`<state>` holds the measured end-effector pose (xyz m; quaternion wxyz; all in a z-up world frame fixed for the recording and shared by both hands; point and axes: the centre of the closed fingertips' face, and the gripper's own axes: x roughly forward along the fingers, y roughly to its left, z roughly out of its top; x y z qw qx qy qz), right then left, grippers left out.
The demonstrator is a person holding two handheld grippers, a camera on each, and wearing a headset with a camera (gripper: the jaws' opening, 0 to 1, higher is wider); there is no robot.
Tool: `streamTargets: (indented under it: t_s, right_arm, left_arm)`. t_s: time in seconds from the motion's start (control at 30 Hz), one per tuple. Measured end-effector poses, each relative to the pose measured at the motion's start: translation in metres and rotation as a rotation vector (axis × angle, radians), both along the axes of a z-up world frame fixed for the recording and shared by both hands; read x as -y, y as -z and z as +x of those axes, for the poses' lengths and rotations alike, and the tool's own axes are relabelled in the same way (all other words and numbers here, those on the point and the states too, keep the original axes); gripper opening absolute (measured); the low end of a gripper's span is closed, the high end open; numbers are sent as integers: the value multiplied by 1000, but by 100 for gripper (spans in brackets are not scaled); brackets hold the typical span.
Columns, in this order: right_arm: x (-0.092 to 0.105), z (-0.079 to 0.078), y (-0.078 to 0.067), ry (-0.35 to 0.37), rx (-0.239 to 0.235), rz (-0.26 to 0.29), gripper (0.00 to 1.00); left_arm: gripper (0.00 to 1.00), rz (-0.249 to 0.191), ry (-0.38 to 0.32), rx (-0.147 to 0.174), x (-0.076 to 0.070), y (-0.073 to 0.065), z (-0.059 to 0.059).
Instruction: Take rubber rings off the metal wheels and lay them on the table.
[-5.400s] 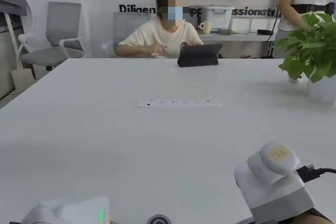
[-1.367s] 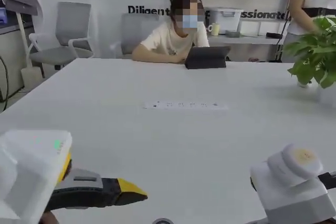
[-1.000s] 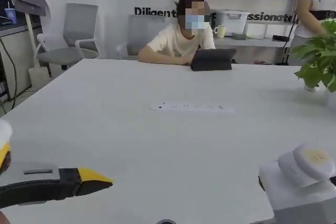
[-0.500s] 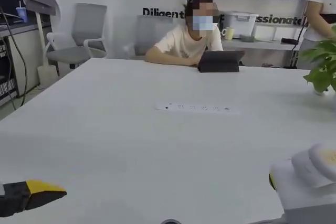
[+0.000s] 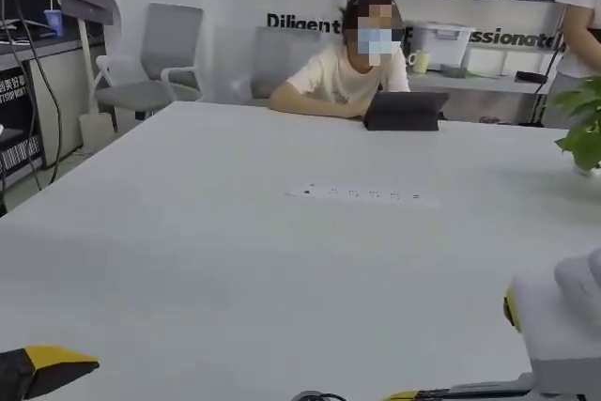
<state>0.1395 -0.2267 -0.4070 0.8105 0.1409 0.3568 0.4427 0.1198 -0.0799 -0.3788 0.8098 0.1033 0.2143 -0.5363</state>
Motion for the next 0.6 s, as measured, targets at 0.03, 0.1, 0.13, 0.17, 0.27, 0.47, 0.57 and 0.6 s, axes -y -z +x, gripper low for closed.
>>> streamTargets:
  t_s: [0.03, 0.1, 0.13, 0.17, 0.27, 0.47, 0.57, 0.6]
  right_arm:
    - [-1, 0, -2, -1, 5, 3, 0]
    - [-1, 1, -5, 0, 13, 7, 0]
    - [-2, 1, -7, 1, 16, 10, 0]
    - [-2, 2, -9, 3, 19, 16, 0]
    - [-3, 3, -15, 9, 30, 29, 0]
    - [-8, 4, -27, 14, 47, 63, 0]
    - [-12, 6, -36, 21, 52, 103, 0]
    - [-13, 6, -39, 21, 53, 115, 0]
  left_arm:
    - [83, 0, 1, -4, 1, 1, 0]
    - [83, 5, 4, -12, 2, 5, -2]
    - [84, 7, 8, -16, 3, 5, -3]
    - [84, 7, 11, -20, 4, 5, -4]
    - [85, 2, 13, -24, 5, 4, -5]
    - [86, 7, 16, -35, 6, 6, -7]
    - [86, 12, 18, -32, 7, 7, -7]
    - [85, 12, 18, -33, 7, 7, -7]
